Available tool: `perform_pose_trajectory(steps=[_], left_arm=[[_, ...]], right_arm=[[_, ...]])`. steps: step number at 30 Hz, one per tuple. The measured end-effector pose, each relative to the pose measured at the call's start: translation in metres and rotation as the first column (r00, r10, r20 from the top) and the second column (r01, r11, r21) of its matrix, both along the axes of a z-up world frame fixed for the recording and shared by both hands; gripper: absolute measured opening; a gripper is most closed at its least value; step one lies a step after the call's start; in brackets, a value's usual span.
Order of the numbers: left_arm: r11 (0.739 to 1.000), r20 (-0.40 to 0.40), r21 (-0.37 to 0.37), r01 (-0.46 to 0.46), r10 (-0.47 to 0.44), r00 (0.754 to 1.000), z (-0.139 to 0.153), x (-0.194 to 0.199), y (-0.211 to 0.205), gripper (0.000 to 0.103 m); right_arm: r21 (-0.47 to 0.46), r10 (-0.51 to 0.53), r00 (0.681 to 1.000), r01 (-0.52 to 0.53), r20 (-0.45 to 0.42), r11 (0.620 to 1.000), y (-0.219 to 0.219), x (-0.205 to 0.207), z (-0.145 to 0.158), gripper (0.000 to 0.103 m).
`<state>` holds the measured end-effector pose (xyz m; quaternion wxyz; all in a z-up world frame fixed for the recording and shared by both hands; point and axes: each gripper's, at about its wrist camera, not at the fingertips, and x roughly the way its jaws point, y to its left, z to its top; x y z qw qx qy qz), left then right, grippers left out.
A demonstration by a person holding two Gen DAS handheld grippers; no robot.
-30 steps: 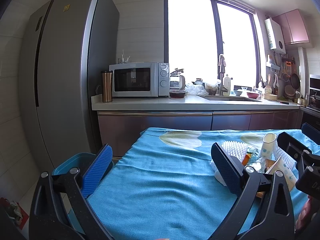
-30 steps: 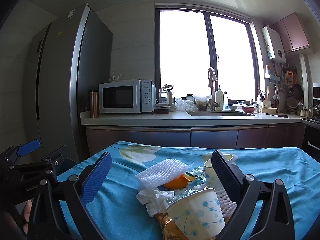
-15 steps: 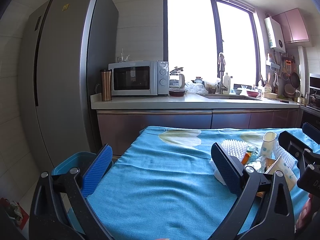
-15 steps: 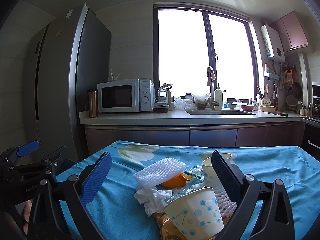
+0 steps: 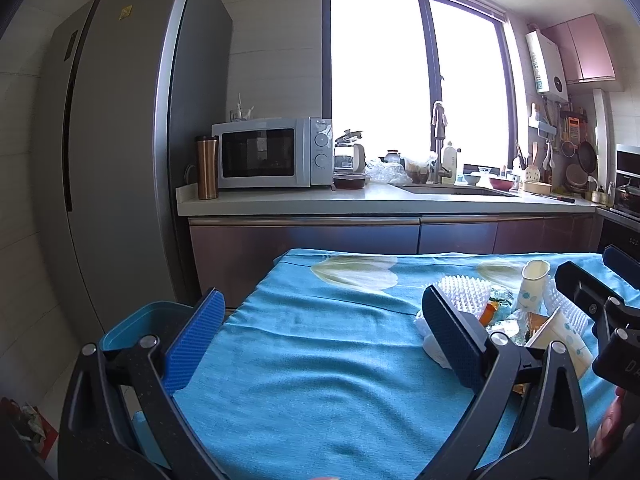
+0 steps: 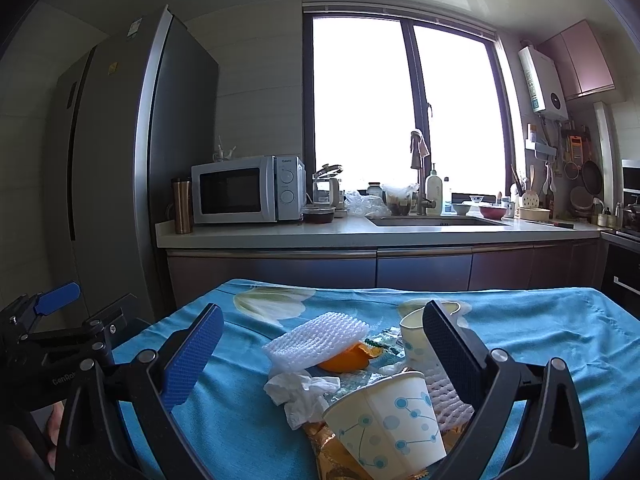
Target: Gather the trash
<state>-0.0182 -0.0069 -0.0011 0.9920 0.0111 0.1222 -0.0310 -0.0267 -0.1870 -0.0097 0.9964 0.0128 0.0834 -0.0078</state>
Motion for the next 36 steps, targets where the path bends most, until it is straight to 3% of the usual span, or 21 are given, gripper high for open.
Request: perform_pose_trajectory(steps=[26, 31, 36], left_arm=[[0.999, -0.023, 0.002, 0.039, -0.039, 0.999, -0.003, -0.001, -0.008, 0.097], [0.995, -0.057, 0.002, 0.100, -0.100, 0.993, -0.004, 0.002, -0.018, 0.097], [0.975, -0.126, 0.004, 0.220, -0.218, 0.968, -0.012, 0.010, -0.040, 0.097]], right_arm=[[0.008, -0.023, 1.000, 0.023, -0.019, 1.000, -0.007, -0.004, 0.002, 0.096], [0.015, -0.034, 0.999, 0.034, -0.019, 0.999, -0.015, -0.004, 0.002, 0.096], [0.025, -0.069, 0.997, 0.070, -0.041, 0.997, -0.035, -0.003, -0.001, 0.096]])
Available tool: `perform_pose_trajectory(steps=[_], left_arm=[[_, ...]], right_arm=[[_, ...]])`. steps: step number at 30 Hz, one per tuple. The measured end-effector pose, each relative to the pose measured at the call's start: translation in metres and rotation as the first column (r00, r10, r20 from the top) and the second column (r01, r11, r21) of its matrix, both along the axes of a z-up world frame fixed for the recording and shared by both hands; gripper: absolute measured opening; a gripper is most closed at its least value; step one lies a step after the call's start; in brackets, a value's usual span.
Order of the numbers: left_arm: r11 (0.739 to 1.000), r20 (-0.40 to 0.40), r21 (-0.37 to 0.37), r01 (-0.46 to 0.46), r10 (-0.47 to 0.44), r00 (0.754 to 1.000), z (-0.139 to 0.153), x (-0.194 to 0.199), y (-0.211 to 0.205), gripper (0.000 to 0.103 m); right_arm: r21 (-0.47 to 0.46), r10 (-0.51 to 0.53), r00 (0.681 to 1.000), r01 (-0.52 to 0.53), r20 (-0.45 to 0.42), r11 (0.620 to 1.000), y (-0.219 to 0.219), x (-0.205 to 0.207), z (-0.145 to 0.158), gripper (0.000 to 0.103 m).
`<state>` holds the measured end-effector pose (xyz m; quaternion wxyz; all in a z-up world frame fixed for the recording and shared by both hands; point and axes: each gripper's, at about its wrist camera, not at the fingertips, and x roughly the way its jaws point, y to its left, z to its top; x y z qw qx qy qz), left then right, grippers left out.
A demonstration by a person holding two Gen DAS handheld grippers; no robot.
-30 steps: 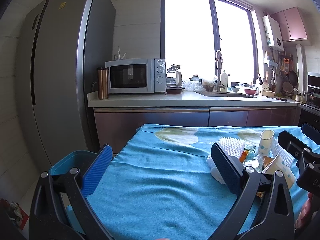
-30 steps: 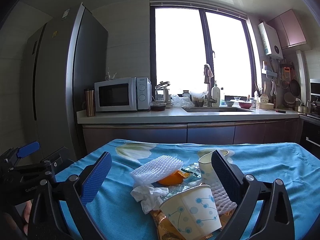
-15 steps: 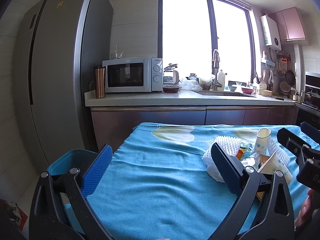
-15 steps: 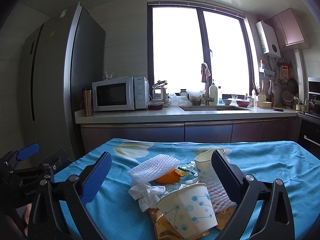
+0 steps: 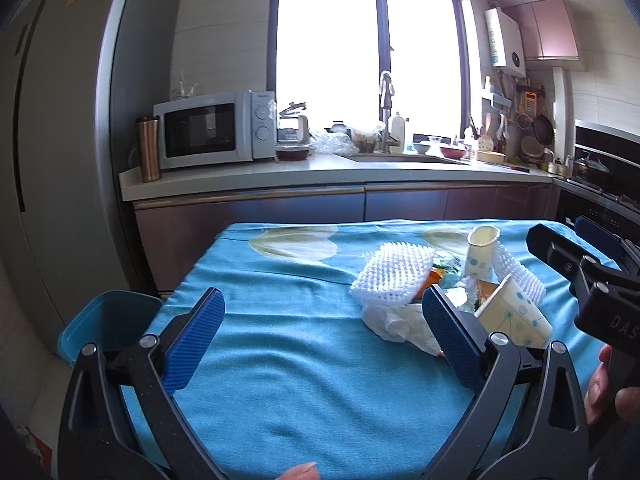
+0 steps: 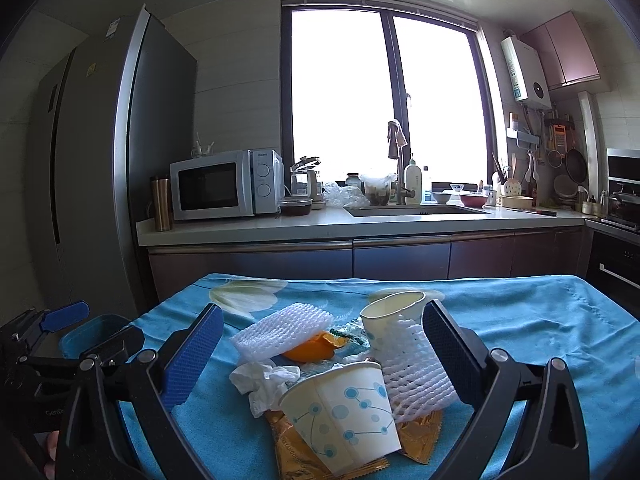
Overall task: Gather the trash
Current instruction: 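Move the right tool to the blue-dotted paper cup while the left tool approaches the foam net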
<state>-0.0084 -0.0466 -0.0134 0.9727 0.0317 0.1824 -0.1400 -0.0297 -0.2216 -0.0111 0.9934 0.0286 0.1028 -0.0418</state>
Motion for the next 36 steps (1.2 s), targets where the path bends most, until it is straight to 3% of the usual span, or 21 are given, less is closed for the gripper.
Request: perform_pose_trajectory(steps=[4, 8, 15, 36], left_arm=[[0.994, -0.086, -0.016, 0.106, -0.107, 0.991, -0.012, 0.012, -0.019, 0.097], [0.973, -0.163, -0.042, 0.226, -0.230, 0.960, -0.027, 0.024, -0.043, 0.097], [0.967, -0.203, -0.003, 0.255, -0.250, 0.947, -0.047, 0.031, -0.068, 0.097], [0.965, -0.271, -0.024, 0.260, -0.257, 0.928, -0.045, 0.034, -0.076, 0.097]], right_arm=[[0.027, -0.027, 0.999, 0.028, -0.044, 0.999, -0.020, 0.004, -0.008, 0.096], [0.060, -0.040, 0.996, 0.045, -0.085, 0.997, -0.040, 0.008, -0.016, 0.096], [0.065, -0.067, 0.988, 0.077, -0.136, 0.995, -0.053, 0.011, -0.028, 0.097], [0.069, -0.023, 0.980, 0.037, -0.196, 0.997, -0.059, 0.010, -0.040, 0.096]])
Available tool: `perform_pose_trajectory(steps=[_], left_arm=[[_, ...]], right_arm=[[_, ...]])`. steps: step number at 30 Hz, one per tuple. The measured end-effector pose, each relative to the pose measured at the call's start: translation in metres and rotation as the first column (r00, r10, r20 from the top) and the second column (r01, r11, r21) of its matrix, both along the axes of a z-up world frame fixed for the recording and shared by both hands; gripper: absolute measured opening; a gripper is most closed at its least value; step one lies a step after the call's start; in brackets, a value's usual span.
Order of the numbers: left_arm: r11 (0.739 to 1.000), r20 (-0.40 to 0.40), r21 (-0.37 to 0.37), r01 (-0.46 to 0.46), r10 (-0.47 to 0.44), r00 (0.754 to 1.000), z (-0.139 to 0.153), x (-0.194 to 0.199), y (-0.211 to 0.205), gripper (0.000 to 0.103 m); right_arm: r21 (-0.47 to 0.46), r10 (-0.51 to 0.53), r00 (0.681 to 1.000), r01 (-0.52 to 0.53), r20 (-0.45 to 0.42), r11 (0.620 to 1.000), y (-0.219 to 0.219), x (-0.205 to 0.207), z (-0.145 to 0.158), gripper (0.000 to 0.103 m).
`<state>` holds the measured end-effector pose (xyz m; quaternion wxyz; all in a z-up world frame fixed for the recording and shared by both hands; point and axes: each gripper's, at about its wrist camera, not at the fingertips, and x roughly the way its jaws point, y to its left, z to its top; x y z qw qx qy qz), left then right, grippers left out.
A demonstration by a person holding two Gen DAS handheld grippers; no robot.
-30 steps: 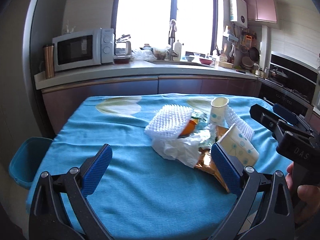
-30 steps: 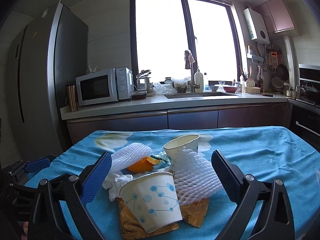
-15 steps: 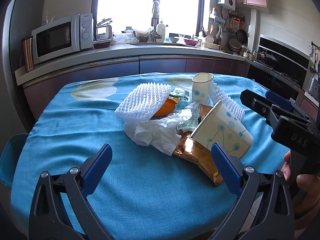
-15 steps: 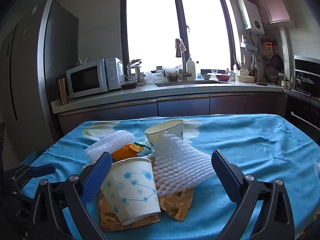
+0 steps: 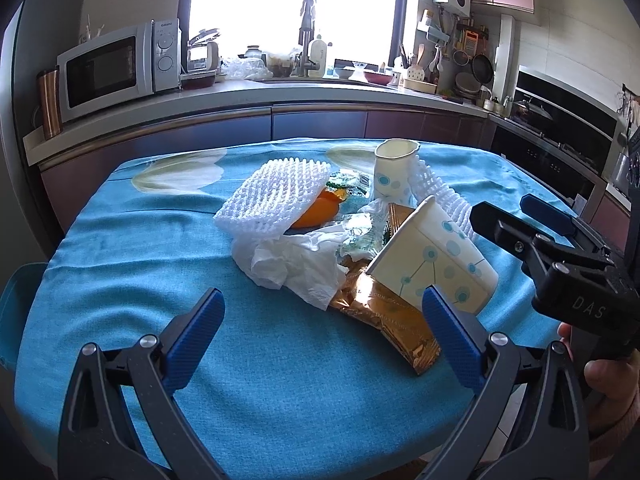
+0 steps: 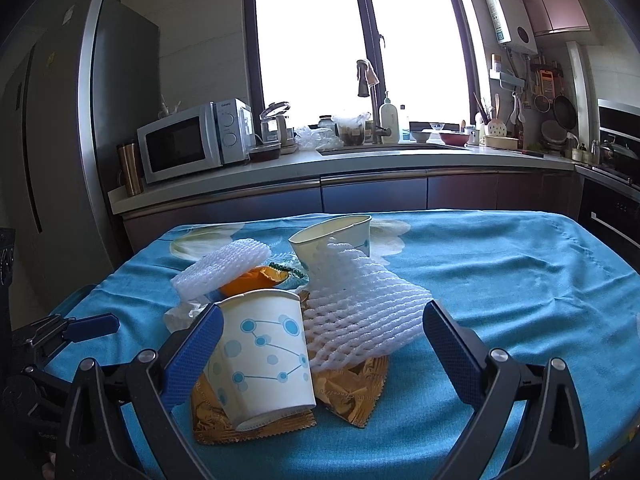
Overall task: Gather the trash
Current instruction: 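Move the right tool to the blue-dotted paper cup while the left tool approaches the foam net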
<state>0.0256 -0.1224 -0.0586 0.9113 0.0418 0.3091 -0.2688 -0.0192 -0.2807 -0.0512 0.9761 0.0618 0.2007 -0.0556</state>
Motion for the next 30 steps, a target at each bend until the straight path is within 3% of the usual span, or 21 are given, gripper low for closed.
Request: perform_pose_trajectory(steps=[3, 5, 15, 21, 23, 27, 30], left_arm=[[1.000, -0.015, -0.017, 0.005, -0.005, 1.000, 0.000, 0.002, 0.002, 0.097], [1.000, -0.030, -0.027, 0.011, -0.012, 0.999, 0.000, 0.005, 0.002, 0.091], [0.992, -0.107, -0.104, 0.073, -0.084, 0.991, -0.004, 0.015, 0.004, 0.078], [0.991, -0.097, -0.084, 0.101, -0.109, 0.989, -0.006, 0.018, -0.002, 0.070], [0.993, -0.098, -0.081, 0.086, -0.094, 0.991, -0.006, 0.024, 0.000, 0.070], [0.998, -0.094, -0.057, 0.032, -0.037, 0.995, -0.005, 0.040, 0.008, 0.068], [0.999, -0.093, -0.046, -0.011, 0.007, 0.996, -0.002, 0.057, 0.016, 0.067]], right_arm=[[0.007, 0.020, 1.000, -0.020, -0.005, 1.000, -0.001, -0.001, -0.001, 0.096], [0.017, 0.037, 0.999, -0.037, -0.006, 0.999, -0.002, -0.001, -0.001, 0.094], [0.098, 0.130, 0.989, -0.123, -0.066, 0.988, -0.006, 0.003, -0.014, 0.069], [0.169, 0.195, 0.977, -0.179, -0.083, 0.969, -0.006, 0.009, -0.019, 0.067], [0.198, 0.213, 0.973, -0.191, -0.092, 0.961, -0.006, 0.012, -0.022, 0.065], [0.240, 0.262, 0.959, -0.230, -0.110, 0.943, -0.005, 0.018, -0.026, 0.050], [0.249, 0.274, 0.956, -0.242, -0.104, 0.938, -0.004, 0.018, -0.026, 0.050]])
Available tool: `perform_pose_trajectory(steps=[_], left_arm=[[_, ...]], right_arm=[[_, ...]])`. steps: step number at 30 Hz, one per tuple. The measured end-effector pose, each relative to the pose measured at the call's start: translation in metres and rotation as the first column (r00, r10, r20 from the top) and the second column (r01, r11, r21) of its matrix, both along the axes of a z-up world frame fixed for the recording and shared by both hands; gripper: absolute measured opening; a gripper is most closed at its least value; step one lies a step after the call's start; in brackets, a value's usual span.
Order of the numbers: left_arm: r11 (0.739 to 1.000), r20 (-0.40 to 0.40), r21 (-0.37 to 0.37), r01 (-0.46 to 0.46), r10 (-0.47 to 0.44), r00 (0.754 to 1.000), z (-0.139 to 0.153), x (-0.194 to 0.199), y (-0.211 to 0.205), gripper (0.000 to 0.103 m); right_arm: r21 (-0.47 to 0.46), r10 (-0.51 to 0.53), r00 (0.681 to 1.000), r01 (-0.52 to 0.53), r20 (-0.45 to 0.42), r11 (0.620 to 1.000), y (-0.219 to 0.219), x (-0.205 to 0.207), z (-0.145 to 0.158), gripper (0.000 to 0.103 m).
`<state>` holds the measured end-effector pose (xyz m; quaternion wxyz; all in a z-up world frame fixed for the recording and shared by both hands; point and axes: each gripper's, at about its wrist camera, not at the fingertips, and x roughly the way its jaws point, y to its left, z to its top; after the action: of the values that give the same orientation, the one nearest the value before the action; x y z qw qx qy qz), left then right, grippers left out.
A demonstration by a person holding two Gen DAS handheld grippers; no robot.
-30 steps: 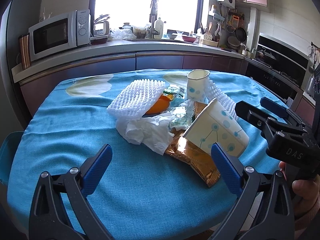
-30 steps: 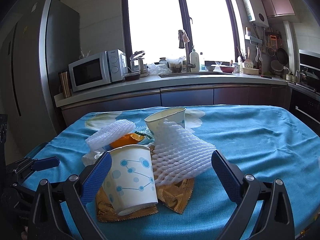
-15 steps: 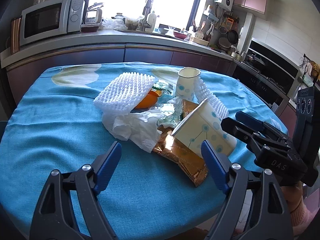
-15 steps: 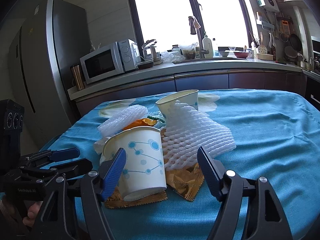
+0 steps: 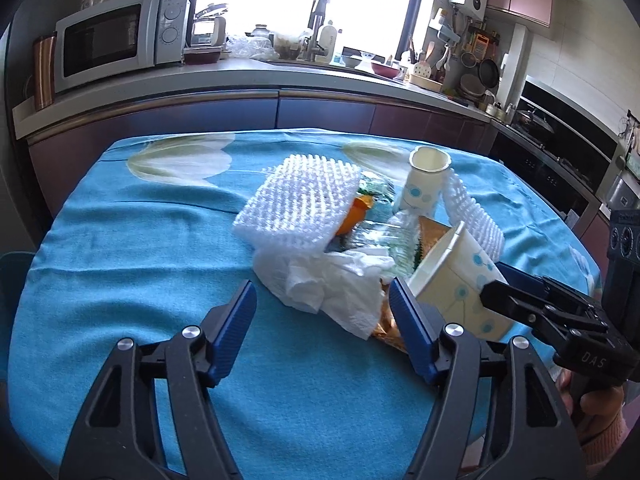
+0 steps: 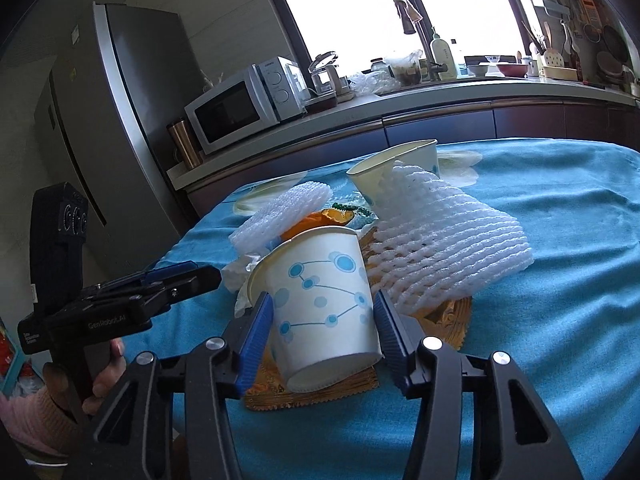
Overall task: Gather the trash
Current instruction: 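Move the right tool to the blue-dotted paper cup while the left tool approaches the foam net, then close the right gripper on the paper cup while the left gripper grasps the foam net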
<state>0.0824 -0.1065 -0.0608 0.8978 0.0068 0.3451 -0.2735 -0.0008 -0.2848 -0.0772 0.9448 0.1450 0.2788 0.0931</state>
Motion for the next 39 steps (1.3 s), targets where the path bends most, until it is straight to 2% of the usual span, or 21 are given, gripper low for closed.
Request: perform_pose_trajectory(steps=[3, 4, 5, 6, 7, 8, 9, 10, 12, 15, 17, 18, 19, 20, 22, 23, 24, 25, 30, 39], left_arm=[[0.999, 0.017, 0.025, -0.037, 0.036, 0.999, 0.004, 0.018, 0.004, 0.069], [0.998, 0.024, 0.034, -0.046, 0.046, 0.999, 0.005, 0.024, 0.004, 0.070], [0.998, 0.024, 0.041, -0.045, 0.044, 0.999, 0.006, 0.031, 0.003, 0.072], [0.998, 0.018, 0.047, -0.041, 0.040, 0.999, 0.006, 0.038, 0.002, 0.075], [0.998, 0.014, 0.052, -0.046, 0.045, 0.999, 0.006, 0.045, 0.001, 0.075], [0.998, 0.007, 0.053, -0.043, 0.043, 0.999, 0.006, 0.052, -0.001, 0.076], [0.998, -0.006, 0.053, -0.035, 0.035, 0.999, 0.004, 0.059, -0.003, 0.076], [0.998, -0.022, 0.054, -0.035, 0.036, 0.999, 0.002, 0.067, -0.004, 0.076], [0.999, -0.070, 0.038, -0.015, 0.018, 0.997, -0.005, 0.081, -0.004, 0.076], [1.000, -0.131, 0.012, -0.004, 0.005, 0.991, -0.014, 0.100, -0.001, 0.075], [1.000, -0.177, -0.012, 0.009, -0.011, 0.984, -0.021, 0.110, -0.001, 0.070], [0.999, -0.204, -0.028, 0.020, -0.025, 0.979, -0.025, 0.114, -0.001, 0.061], [0.999, -0.230, -0.046, 0.029, -0.039, 0.972, -0.027, 0.118, -0.001, 0.052], [0.998, -0.246, -0.060, 0.035, -0.048, 0.968, -0.030, 0.120, -0.001, 0.047], [0.996, -0.247, -0.075, 0.044, -0.062, 0.967, -0.030, 0.122, -0.002, 0.030], [0.996, -0.239, -0.072, 0.043, -0.060, 0.969, -0.030, 0.122, -0.003, 0.028], [0.997, -0.229, -0.068, 0.043, -0.058, 0.972, -0.028, 0.121, -0.003, 0.021], [0.997, -0.220, -0.062, 0.045, -0.057, 0.974, -0.027, 0.120, -0.004, 0.007], [0.996, -0.184, -0.075, 0.052, -0.065, 0.981, -0.016, 0.112, 0.002, 0.005], [0.990, -0.113, -0.143, 0.016, -0.032, 0.993, 0.015, 0.089, 0.049, 0.004]], right_arm=[[0.020, 0.008, 1.000, -0.008, 0.005, 1.000, -0.002, -0.001, 0.002, 0.048], [0.031, 0.012, 1.000, -0.012, 0.009, 0.999, -0.003, -0.001, 0.003, 0.033], [0.047, 0.018, 1.000, -0.019, 0.017, 0.999, -0.004, -0.002, 0.005, 0.026], [0.058, 0.021, 0.999, -0.022, 0.024, 0.998, -0.007, -0.002, 0.007, 0.012], [0.064, 0.025, 0.999, -0.027, 0.025, 0.998, -0.008, -0.001, 0.009, 0.008], [0.062, 0.024, 1.000, -0.025, 0.020, 0.998, -0.009, 0.001, 0.009, 0.009], [0.056, 0.020, 1.000, -0.020, 0.009, 0.998, -0.010, 0.003, 0.009, 0.017], [0.071, 0.028, 1.000, -0.027, -0.002, 0.997, -0.011, 0.006, 0.007, 0.037], [0.100, 0.028, 0.999, -0.025, -0.022, 0.995, -0.014, 0.007, 0.003, 0.062], [0.090, 0.036, 0.999, -0.032, -0.041, 0.995, -0.009, 0.010, -0.004, 0.062], [0.091, 0.057, 0.997, -0.052, -0.053, 0.994, -0.006, 0.013, -0.007, 0.062], [0.086, 0.064, 0.996, -0.059, -0.058, 0.995, -0.005, 0.014, -0.008, 0.062], [0.087, 0.071, 0.996, -0.066, -0.059, 0.994, -0.004, 0.015, -0.008, 0.057], [0.094, 0.080, 0.995, -0.075, -0.056, 0.993, -0.003, 0.015, -0.008, 0.056], [0.072, 0.086, 0.995, -0.082, -0.052, 0.994, 0.000, 0.015, -0.005, 0.056], [0.061, 0.088, 0.995, -0.085, -0.051, 0.995, 0.001, 0.015, -0.004, 0.055], [0.058, 0.089, 0.995, -0.087, -0.047, 0.995, 0.002, 0.014, -0.003, 0.055], [0.056, 0.092, 0.995, -0.089, -0.044, 0.994, 0.003, 0.014, -0.003, 0.055], [0.056, 0.088, 0.996, -0.087, -0.030, 0.995, 0.005, 0.015, 0.003, 0.055], [0.051, 0.099, 0.995, -0.099, 0.012, 0.994, 0.012, 0.017, 0.021, 0.055]])
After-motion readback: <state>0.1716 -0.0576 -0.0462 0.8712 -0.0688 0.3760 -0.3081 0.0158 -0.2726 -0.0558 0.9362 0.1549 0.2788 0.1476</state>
